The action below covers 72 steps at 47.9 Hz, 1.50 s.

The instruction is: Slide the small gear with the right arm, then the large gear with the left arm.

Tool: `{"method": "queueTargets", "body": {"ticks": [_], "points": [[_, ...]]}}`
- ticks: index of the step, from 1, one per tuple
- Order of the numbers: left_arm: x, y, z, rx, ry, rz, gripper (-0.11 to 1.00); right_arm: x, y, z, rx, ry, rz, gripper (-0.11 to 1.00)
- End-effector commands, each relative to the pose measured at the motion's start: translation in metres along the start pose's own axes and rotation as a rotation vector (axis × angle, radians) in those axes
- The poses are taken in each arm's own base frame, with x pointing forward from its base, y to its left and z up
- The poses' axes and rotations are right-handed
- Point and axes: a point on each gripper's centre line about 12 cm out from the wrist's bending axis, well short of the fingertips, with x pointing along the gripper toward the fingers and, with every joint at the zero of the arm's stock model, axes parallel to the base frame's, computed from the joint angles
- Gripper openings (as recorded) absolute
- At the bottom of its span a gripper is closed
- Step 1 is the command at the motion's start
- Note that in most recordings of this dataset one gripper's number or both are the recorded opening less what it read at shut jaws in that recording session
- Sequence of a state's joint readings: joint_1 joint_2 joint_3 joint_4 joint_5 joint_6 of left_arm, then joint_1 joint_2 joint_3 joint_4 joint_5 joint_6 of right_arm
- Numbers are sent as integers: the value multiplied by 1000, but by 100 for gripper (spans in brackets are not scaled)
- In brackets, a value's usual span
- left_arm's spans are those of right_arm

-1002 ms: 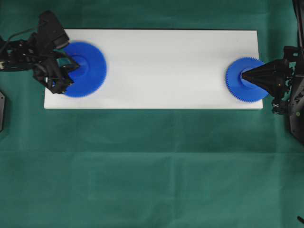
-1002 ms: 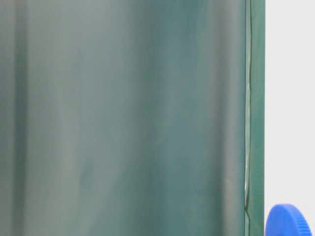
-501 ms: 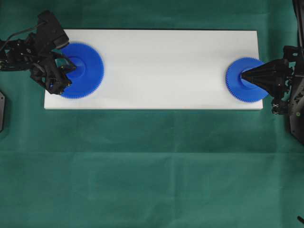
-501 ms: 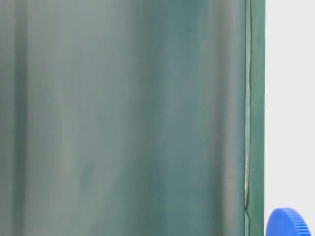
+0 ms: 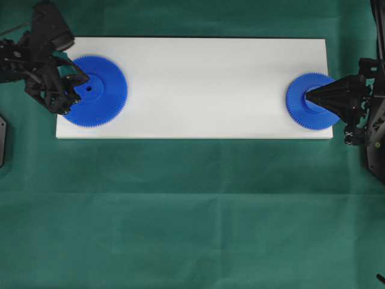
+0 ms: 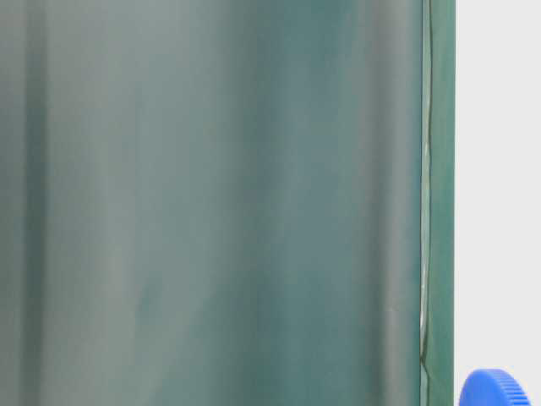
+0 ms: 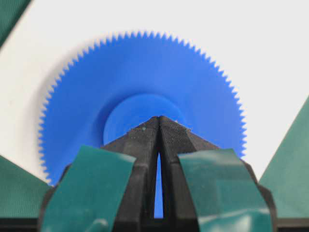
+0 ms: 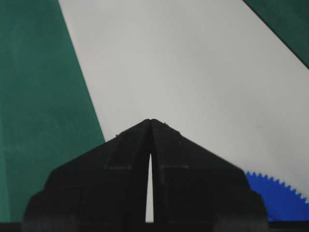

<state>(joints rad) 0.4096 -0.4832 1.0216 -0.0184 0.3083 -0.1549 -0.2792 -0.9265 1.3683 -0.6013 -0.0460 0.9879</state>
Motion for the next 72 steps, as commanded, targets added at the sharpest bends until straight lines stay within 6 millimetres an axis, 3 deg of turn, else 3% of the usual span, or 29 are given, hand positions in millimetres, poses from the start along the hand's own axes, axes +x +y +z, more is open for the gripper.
{"method": "queueTargets", "body": {"ticks": [1, 16, 33, 47, 72], "points": [[-12, -5, 13, 11, -65, -18, 0, 0, 6, 12, -4, -30, 19, 51], [-35, -20, 19, 52, -186, -82, 0, 0, 6, 14, -5, -35, 20, 51], [-46, -23, 12, 62, -269, -113, 0, 0, 8, 15, -7, -36, 28, 51], [-53, -43, 10, 115, -337, -197, 0, 0, 13, 15, -19, -33, 51, 51], [-55, -72, -7, 230, -387, -320, 0, -9, 44, 8, -146, -52, 255, 51]]}}
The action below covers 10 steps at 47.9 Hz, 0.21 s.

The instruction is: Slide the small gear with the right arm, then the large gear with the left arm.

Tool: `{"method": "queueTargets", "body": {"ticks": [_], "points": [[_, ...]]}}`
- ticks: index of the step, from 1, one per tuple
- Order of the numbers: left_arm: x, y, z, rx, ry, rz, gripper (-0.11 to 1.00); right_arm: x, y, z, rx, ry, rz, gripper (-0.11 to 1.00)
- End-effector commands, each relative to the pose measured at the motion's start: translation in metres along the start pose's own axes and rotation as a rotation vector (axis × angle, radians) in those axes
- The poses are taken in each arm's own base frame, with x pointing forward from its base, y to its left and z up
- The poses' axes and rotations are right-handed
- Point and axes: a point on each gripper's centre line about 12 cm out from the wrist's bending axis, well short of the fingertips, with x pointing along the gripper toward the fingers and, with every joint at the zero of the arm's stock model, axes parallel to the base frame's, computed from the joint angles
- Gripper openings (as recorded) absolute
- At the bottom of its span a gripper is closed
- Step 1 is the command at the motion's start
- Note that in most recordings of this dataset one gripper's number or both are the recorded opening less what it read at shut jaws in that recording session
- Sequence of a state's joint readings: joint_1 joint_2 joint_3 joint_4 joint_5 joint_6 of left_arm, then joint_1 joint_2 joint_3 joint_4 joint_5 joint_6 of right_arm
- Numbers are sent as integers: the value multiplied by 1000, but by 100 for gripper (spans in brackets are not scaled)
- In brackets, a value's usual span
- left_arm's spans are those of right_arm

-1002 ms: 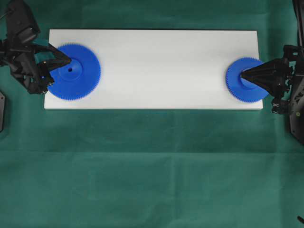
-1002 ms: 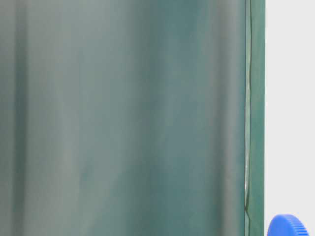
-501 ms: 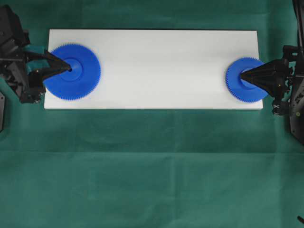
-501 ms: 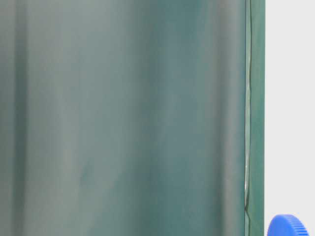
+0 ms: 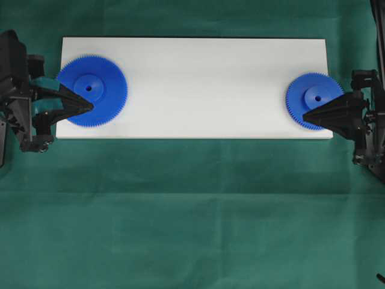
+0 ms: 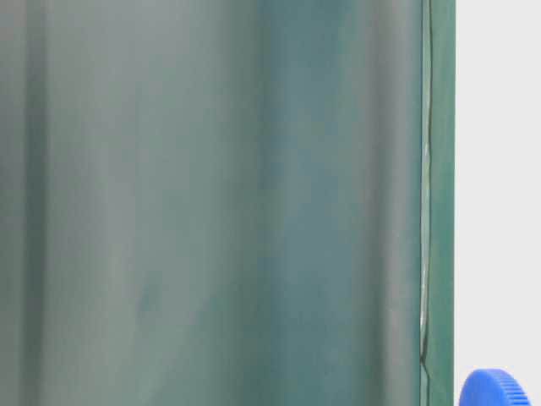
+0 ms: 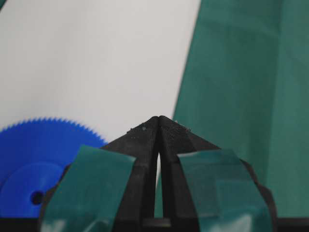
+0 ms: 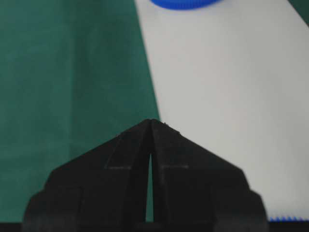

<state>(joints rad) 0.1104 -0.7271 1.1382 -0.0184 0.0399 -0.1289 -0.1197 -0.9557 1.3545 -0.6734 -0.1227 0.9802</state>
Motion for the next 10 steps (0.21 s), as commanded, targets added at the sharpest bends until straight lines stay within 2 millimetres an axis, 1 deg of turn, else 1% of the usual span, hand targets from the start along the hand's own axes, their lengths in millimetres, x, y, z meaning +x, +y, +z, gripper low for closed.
{"method": "queueTargets", "body": {"ticks": [1, 10], "points": [[0, -7, 3, 33, -43, -33, 0, 0, 6, 7, -13, -29, 34, 51], [-3, -15, 0, 90, -109, -71, 0, -1, 5, 3, -14, -25, 38, 51]]}}
